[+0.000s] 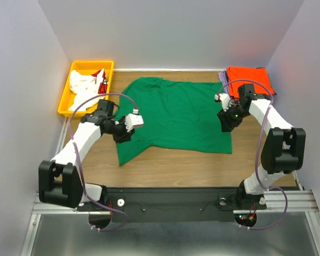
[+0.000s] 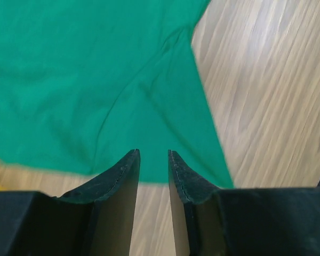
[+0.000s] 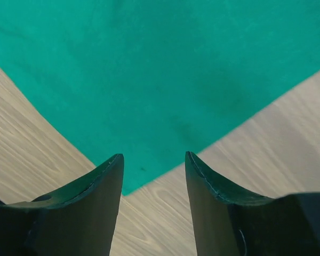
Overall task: Fold and stack the t-shirts
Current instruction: Flatten the tshirt out
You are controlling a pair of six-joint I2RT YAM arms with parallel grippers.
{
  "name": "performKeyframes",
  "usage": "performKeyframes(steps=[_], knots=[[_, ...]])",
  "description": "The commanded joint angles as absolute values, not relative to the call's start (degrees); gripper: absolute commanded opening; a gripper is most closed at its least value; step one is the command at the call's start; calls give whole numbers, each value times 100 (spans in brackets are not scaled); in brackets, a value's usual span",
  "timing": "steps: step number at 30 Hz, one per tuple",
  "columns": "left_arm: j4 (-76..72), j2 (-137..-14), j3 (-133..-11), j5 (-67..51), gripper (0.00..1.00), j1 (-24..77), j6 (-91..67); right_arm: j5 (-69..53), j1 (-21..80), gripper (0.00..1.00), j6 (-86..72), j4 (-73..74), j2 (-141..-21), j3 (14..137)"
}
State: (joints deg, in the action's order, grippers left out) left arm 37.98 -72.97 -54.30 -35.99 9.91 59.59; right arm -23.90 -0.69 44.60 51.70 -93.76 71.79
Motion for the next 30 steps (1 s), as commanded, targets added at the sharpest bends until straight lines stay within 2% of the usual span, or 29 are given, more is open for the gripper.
performKeyframes(steps=[1, 8, 14, 22, 26, 27, 29, 30], knots=[[3157, -7784, -5502, -3517, 40, 1545, 4415, -2663, -9, 54, 3517, 5212, -9579, 7576], [2532, -8876, -5625, -3323, 56, 1749, 3358, -2663, -9, 49, 2927, 5203, -10318, 7822], [2198, -9219, -5634, -3120, 59, 1811, 3234, -2663, -9, 48, 2918, 5186, -10380, 7822], [2337, -9378, -5634, -3428, 59, 2074, 3322, -2461, -18, 46, 2935, 5124, -10494, 7892], [2452, -9308, -5634, -3515, 49, 2180, 3428, -2426, -17, 45, 2944, 5115, -10512, 7963], [2470, -9255, -5634, -3542, 38, 2197, 3463, -2426, -9, 45, 2944, 5133, -10503, 7972], [2575, -9036, -5608, -3595, 29, 2311, 3585, -2426, -17, 45, 2953, 5124, -10494, 7972], [2619, -8948, -5581, -3595, 19, 2381, 3664, -2434, -9, 45, 2962, 5124, -10494, 7954]])
